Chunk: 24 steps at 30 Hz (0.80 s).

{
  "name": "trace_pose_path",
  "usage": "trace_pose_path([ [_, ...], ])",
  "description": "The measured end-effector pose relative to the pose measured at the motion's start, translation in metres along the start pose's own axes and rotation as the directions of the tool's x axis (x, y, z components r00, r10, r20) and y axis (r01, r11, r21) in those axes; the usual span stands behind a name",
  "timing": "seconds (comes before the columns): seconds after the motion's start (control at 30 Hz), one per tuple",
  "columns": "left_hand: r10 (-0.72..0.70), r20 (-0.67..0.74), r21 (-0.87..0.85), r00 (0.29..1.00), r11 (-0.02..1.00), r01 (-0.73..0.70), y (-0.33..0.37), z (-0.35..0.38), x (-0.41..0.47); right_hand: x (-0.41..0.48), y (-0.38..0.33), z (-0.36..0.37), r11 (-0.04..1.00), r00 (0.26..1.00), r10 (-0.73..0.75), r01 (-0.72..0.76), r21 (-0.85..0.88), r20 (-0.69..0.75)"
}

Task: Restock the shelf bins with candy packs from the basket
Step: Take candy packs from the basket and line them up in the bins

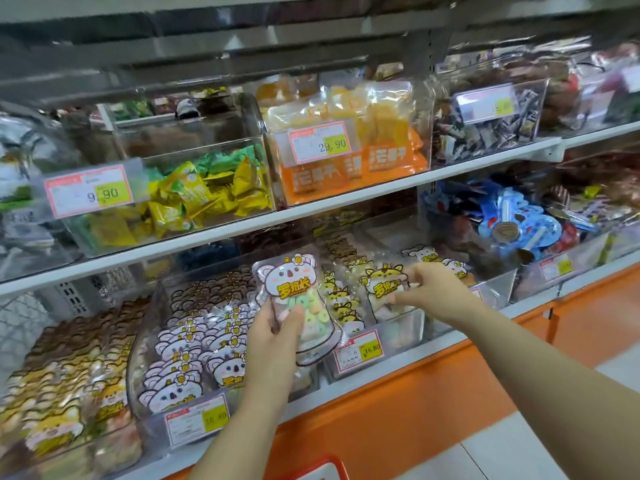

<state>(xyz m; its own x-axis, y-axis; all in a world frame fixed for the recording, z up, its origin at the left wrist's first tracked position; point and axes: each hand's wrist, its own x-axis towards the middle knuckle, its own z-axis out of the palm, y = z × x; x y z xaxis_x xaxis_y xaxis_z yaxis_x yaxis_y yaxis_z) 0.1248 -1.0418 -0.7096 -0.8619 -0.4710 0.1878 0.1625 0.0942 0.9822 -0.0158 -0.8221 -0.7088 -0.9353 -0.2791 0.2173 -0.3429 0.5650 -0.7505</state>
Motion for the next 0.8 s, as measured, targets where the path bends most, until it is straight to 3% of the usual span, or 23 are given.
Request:
trace_pose_path([
  [0.47, -0.020, -0.031, -0.008, 0.999, 1.000, 0.019, 0.003, -0.022, -0.005, 0.007, -0.004, 0.007, 0.986, 0.995, 0.091, -0.085, -0.145, 0.031],
  [0.8, -0.010, -0.035, -0.038, 0.999, 0.999, 0.008, 0.008, -0.027, -0.007, 0.016, 0.012, 0.013, 0.968, 0.998, 0.064, -0.056, -0.244, 0.025],
])
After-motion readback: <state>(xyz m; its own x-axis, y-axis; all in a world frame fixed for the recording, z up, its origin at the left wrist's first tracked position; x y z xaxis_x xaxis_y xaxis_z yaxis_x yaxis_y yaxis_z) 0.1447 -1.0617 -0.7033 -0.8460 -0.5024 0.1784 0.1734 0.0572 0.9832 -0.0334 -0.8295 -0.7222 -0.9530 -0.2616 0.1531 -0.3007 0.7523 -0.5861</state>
